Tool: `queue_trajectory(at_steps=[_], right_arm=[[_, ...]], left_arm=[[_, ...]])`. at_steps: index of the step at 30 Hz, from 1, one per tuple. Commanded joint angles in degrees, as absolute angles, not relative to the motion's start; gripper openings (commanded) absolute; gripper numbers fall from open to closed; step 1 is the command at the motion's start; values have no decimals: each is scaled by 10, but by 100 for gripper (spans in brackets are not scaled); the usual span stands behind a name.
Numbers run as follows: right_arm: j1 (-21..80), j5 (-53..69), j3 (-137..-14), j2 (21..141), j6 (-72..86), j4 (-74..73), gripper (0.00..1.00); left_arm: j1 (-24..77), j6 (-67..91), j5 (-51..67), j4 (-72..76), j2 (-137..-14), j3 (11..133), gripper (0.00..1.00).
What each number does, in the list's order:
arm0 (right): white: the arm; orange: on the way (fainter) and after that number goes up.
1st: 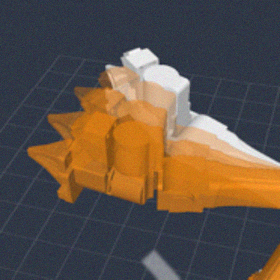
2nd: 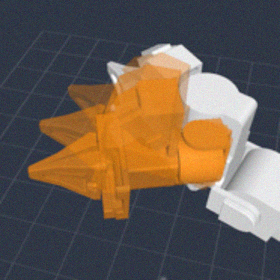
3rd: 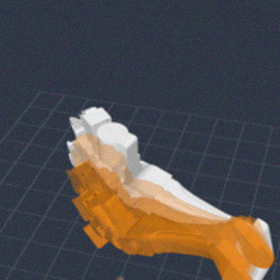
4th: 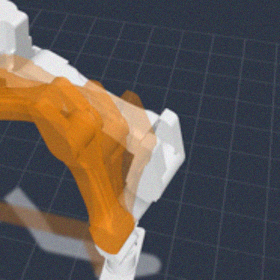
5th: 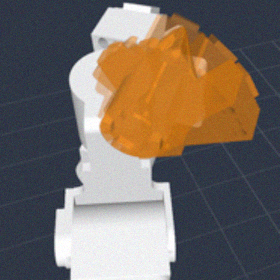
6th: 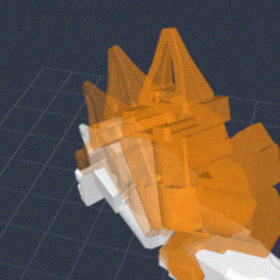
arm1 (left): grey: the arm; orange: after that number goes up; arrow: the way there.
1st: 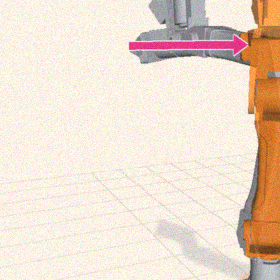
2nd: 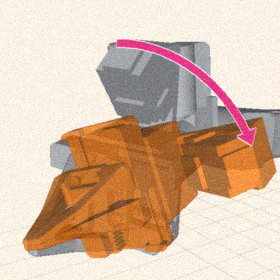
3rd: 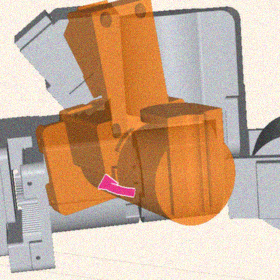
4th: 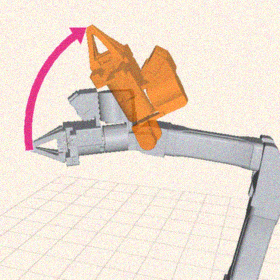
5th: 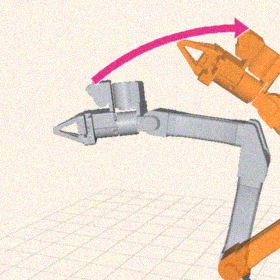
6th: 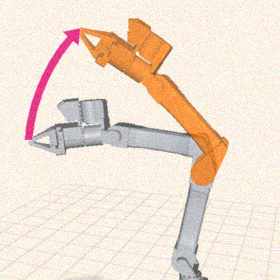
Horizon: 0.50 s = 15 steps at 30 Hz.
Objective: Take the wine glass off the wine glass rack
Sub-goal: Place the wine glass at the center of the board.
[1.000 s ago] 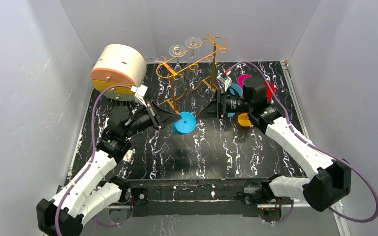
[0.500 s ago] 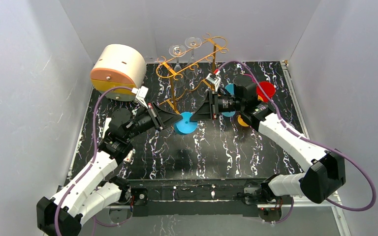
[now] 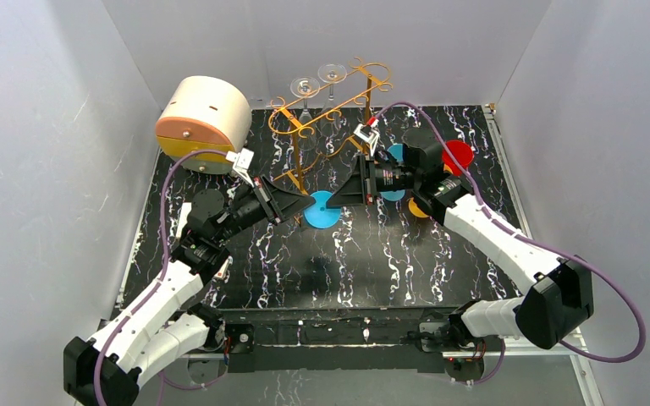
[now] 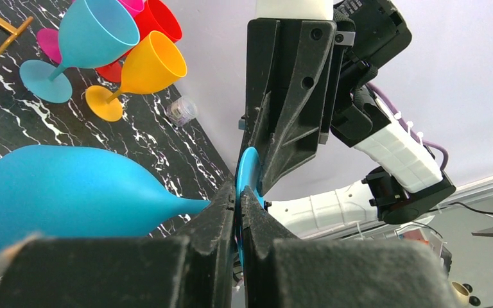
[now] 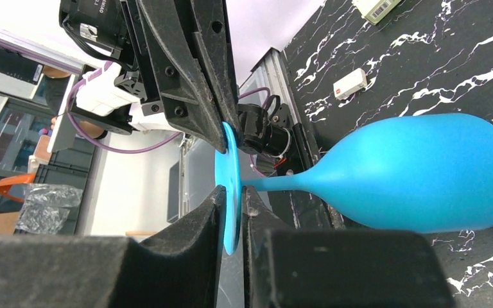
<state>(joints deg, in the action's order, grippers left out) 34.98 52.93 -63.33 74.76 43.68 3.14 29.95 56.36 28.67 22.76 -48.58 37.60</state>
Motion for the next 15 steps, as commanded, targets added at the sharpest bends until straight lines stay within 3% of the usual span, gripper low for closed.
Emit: queue_trajectory(at_steps=[1, 7, 9, 15], right_arm=[[352, 551, -653, 750, 445, 74, 19], [352, 542, -651, 745, 445, 76, 1], [352, 541, -651, 743, 443, 77, 1], [352, 521, -653, 736, 429, 57, 1]], left_arm=[[308, 566, 279, 261, -487, 366, 0], [310, 565, 273, 264, -479, 362, 0], [310, 562, 275, 264, -478, 361, 0], [310, 507, 289, 186, -476, 388, 24]])
